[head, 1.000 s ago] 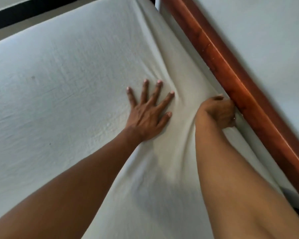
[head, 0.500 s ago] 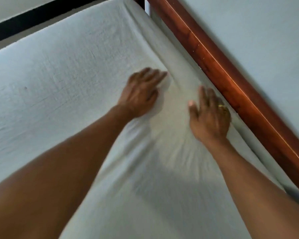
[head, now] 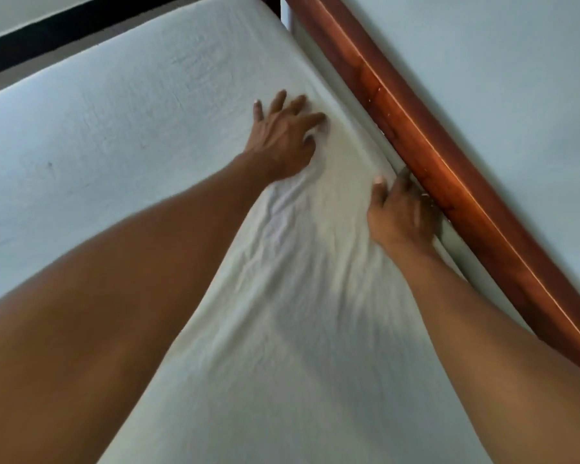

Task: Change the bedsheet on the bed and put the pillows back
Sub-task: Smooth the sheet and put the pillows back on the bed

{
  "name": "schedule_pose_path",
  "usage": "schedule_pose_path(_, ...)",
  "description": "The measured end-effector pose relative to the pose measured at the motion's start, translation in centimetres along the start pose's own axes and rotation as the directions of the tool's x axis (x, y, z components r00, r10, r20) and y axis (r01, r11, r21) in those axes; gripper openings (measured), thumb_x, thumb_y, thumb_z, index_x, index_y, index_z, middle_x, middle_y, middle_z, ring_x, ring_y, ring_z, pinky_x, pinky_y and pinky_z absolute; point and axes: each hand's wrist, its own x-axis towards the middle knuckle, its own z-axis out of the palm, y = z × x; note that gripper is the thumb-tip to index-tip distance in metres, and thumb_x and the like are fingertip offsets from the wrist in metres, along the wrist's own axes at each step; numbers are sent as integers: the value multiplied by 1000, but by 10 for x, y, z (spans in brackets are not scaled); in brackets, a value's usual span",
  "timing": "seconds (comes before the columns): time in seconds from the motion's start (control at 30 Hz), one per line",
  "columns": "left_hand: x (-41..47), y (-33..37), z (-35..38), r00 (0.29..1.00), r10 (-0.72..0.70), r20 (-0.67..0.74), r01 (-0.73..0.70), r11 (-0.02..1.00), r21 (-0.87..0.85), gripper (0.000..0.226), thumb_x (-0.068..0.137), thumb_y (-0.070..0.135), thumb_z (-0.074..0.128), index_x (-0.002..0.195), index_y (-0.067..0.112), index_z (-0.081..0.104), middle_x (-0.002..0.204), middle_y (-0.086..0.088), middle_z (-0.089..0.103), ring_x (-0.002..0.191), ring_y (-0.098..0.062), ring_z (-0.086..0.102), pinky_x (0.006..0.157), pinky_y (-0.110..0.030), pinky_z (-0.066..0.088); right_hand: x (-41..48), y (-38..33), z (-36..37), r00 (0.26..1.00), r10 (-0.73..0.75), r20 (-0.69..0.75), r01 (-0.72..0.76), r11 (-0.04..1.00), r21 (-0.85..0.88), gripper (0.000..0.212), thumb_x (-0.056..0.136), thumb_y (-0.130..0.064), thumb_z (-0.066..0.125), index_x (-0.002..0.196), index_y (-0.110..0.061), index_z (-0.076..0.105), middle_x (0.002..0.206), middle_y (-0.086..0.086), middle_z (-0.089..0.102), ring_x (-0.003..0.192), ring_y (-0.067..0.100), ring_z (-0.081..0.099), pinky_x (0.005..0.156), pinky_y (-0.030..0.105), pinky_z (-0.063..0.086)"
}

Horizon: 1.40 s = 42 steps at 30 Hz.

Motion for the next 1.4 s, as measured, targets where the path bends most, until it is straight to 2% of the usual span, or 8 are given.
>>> schedule_pose_path(0.2, -172, 39, 51, 902, -376, -213, 363, 927, -97, 60, 96, 45, 43, 152, 24, 40, 163, -20, 26, 153, -41, 16, 121, -64, 10, -119, 73, 22, 736, -669, 106, 673, 704, -225, 69, 105, -55, 27, 164, -28, 8, 172, -2, 0, 159, 24, 1, 124, 56, 14)
schedule_pose_path(0.5, -135, 76, 59, 994, 29, 104, -22, 997, -68, 66, 97, 70, 28, 157, 51, 9, 171, 0, -4, 153, -45, -13, 114, -76, -6, -106, 84, 9, 986, 46, -158, -55, 997, -52, 69, 104, -48, 33, 160, -10, 22, 164, 17, 31, 148, 40, 32, 120, 57, 25)
schedule_pose_path(0.63, -190, 56, 41, 970, -66, -236, -9, 953, -304, 62, 100, 43, 43, 158, 26, 31, 164, -10, 31, 154, -33, 20, 123, -57, 18, -149, 95, 26, 755, -655, 28, 639, 727, -250, 67, 104, -55, 33, 163, -29, 15, 172, -1, 11, 158, 26, 10, 125, 56, 13)
schedule_pose_path(0.83, -335, 75, 102, 772, -628, -96, 613, 777, -145, 75, 95, 55, 36, 160, 21, 20, 165, -29, 7, 151, -51, 1, 112, -78, 7, -165, 84, 32, 978, 116, -173, -122, 992, -24, 83, 100, -60, 19, 163, -9, 6, 170, 17, 6, 157, 37, 8, 125, 58, 9)
schedule_pose_path(0.97, -387, 144, 130, 998, -57, -21, 56, 998, -29, 72, 99, 65, 29, 161, 37, 7, 170, -11, -9, 153, -44, -15, 113, -78, -3, -234, 80, 53, 786, -618, -8, 603, 770, -209, 74, 102, -58, 31, 164, -26, 9, 172, 4, 1, 159, 29, 2, 124, 59, 8)
schedule_pose_path(1.17, -442, 108, 116, 987, 2, -161, -37, 977, -211, 66, 98, 46, 40, 159, 22, 29, 166, -10, 24, 155, -33, 16, 117, -67, 21, -279, 199, 37, 950, 275, -149, -281, 959, -27, 91, 96, -69, 12, 163, -8, 2, 169, 21, 1, 156, 40, 3, 121, 66, 14)
schedule_pose_path(1.27, -473, 103, 127, 911, -407, -65, 401, 911, -94, 75, 95, 62, 32, 162, 31, 17, 168, -19, 5, 154, -46, -3, 115, -76, 0, -303, 172, 45, 980, -161, -113, 143, 979, -147, 81, 101, -63, 15, 164, -15, -2, 170, 16, -6, 157, 37, -4, 123, 64, -4)
schedule_pose_path(1.4, -535, 179, 156, 958, 283, 39, -283, 959, -17, 71, 98, 63, 32, 161, 41, 6, 170, -5, -8, 153, -41, -16, 114, -76, 4, -332, 208, 71, 993, 2, -117, -4, 1000, -15, 77, 98, -74, 15, 161, -39, -11, 170, -2, -19, 155, 42, -9, 118, 71, 7)
